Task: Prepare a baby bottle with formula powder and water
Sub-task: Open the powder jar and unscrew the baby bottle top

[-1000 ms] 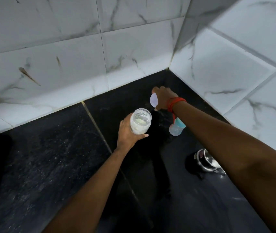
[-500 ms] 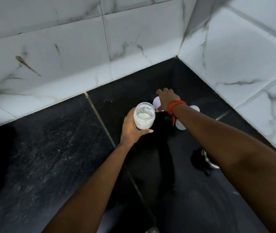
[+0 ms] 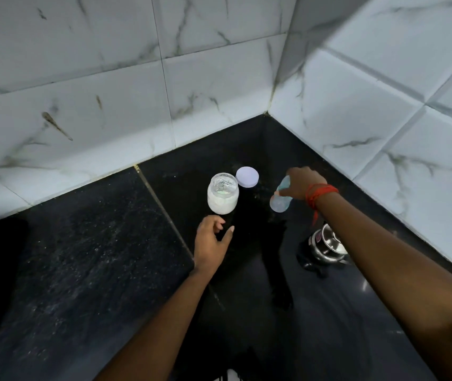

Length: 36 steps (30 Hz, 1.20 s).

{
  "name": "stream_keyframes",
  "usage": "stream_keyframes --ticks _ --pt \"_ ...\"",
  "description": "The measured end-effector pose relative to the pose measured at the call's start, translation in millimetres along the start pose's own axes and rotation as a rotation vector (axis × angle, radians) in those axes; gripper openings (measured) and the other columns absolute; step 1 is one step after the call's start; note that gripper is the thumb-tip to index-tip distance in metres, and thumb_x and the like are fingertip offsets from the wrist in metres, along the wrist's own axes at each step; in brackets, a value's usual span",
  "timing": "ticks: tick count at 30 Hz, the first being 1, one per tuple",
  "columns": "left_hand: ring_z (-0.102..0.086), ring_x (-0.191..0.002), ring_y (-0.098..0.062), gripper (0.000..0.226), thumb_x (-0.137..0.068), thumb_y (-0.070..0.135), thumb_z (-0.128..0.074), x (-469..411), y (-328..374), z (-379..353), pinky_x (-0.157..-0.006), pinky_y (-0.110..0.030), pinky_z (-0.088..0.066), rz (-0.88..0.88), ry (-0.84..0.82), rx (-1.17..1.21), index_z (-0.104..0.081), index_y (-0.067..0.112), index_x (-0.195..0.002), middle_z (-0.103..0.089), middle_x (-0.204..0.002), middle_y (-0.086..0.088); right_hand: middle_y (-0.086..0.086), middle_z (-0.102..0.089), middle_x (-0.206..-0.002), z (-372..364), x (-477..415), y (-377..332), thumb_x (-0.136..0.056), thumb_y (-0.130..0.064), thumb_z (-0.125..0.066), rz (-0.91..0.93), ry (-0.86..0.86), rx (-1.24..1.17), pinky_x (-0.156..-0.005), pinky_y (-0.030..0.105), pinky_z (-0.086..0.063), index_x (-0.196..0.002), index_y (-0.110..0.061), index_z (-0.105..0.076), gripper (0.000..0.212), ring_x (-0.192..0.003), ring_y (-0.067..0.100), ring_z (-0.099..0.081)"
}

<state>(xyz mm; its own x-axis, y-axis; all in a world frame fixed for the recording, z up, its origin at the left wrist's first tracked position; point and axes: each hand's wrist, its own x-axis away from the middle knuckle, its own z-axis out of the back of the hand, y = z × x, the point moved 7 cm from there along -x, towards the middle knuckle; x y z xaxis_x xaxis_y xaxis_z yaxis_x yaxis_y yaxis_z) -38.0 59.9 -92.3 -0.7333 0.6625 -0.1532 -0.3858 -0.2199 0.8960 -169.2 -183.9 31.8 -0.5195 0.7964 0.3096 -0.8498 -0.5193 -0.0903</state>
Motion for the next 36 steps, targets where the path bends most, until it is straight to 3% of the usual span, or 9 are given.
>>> stream_keyframes --ticks 4,7,9,11,13,17,24,31,36 --pt "-0.063 -0.090 -0.008 0.029 -0.085 0.026 -0.083 -2 25 -25 -0.080 -0.027 -0.053 -0.085 -0.247 0.027 -0.064 0.024 -0.108 -0.064 -0.098 0.009 0.013 -0.067 -0.113 -3 23 -5 -0.076 -0.038 -0.078 0.022 0.044 -0.104 -0.080 0.038 -0.056 -0.114 -0.015 -0.065 0.047 -0.100 0.034 -0.066" --pt "-0.059 -0.118 -0.007 0.066 -0.080 0.036 -0.086 -8 49 -35 -0.101 -0.032 -0.052 -0.132 -0.360 0.004 -0.056 0.021 -0.138 -0.063 -0.130 0.005 0.008 -0.071 -0.104 1 40 -15 -0.074 -0.037 -0.079 0.124 -0.004 -0.167 -0.075 0.032 -0.055 -0.109 -0.020 -0.068 0.041 -0.090 0.025 -0.068" --pt "-0.045 -0.141 -0.011 0.095 -0.077 0.045 -0.087 -12 66 -38 -0.115 -0.031 -0.040 -0.165 -0.407 -0.029 -0.040 0.018 -0.155 -0.049 -0.154 0.002 0.005 -0.074 -0.090 7 56 -20 -0.074 -0.028 -0.081 0.183 -0.055 -0.276 -0.071 0.030 -0.061 -0.104 -0.020 -0.070 0.034 -0.072 0.021 -0.073" --pt "-0.037 -0.147 -0.009 0.104 -0.077 0.045 -0.088 -14 80 -38 -0.117 -0.028 -0.034 -0.159 -0.444 -0.002 -0.032 0.017 -0.160 -0.040 -0.162 0.003 0.006 -0.075 -0.091 12 71 -27 -0.074 -0.022 -0.083 0.232 -0.108 -0.393 -0.070 0.032 -0.064 -0.103 -0.019 -0.070 0.032 -0.068 0.020 -0.076" --pt "-0.045 -0.141 -0.006 0.095 -0.079 0.044 -0.088 -12 92 -38 -0.114 -0.027 -0.040 -0.149 -0.465 0.055 -0.039 0.020 -0.157 -0.047 -0.157 0.005 0.006 -0.075 -0.095 18 86 -31 -0.075 -0.022 -0.084 0.260 -0.116 -0.460 -0.072 0.036 -0.065 -0.105 -0.017 -0.069 0.033 -0.070 0.020 -0.077" --pt "-0.066 -0.112 -0.003 0.061 -0.080 0.042 -0.087 -8 103 -32 -0.097 -0.033 -0.057 -0.193 -0.413 0.139 -0.062 0.024 -0.134 -0.071 -0.122 0.012 0.008 -0.077 -0.084 25 99 -25 -0.078 -0.036 -0.082 0.207 -0.029 -0.504 -0.071 0.036 -0.065 -0.103 -0.014 -0.067 0.037 -0.067 0.020 -0.076" --pt "-0.070 -0.104 -0.007 0.058 -0.077 0.036 -0.091 -3 102 -30 -0.093 -0.026 -0.057 -0.110 -0.473 0.207 -0.066 0.019 -0.126 -0.074 -0.113 0.007 0.007 -0.077 -0.078 28 109 -21 -0.083 -0.052 -0.074 0.217 0.030 -0.451 -0.075 0.034 -0.064 -0.098 -0.014 -0.072 0.041 -0.067 0.019 -0.075" --pt "-0.071 -0.116 -0.021 0.050 -0.083 0.013 -0.087 10 99 -42 -0.104 -0.037 -0.055 0.068 -0.795 0.436 -0.068 0.011 -0.129 -0.076 -0.121 -0.005 -0.003 -0.075 -0.103 24 107 -16 -0.090 -0.032 -0.074 0.416 -0.120 -0.434 -0.094 0.040 -0.057 -0.115 -0.023 -0.070 0.027 -0.092 0.015 -0.073" --pt "-0.066 -0.125 -0.031 0.053 -0.085 0.011 -0.084 11 93 -46 -0.114 -0.048 -0.047 0.145 -0.876 0.516 -0.066 0.010 -0.134 -0.072 -0.128 -0.013 0.013 -0.068 -0.124 26 110 -13 -0.091 0.003 -0.068 0.580 -0.245 -0.749 -0.100 0.030 -0.053 -0.132 -0.003 -0.059 0.043 -0.113 0.018 -0.065"
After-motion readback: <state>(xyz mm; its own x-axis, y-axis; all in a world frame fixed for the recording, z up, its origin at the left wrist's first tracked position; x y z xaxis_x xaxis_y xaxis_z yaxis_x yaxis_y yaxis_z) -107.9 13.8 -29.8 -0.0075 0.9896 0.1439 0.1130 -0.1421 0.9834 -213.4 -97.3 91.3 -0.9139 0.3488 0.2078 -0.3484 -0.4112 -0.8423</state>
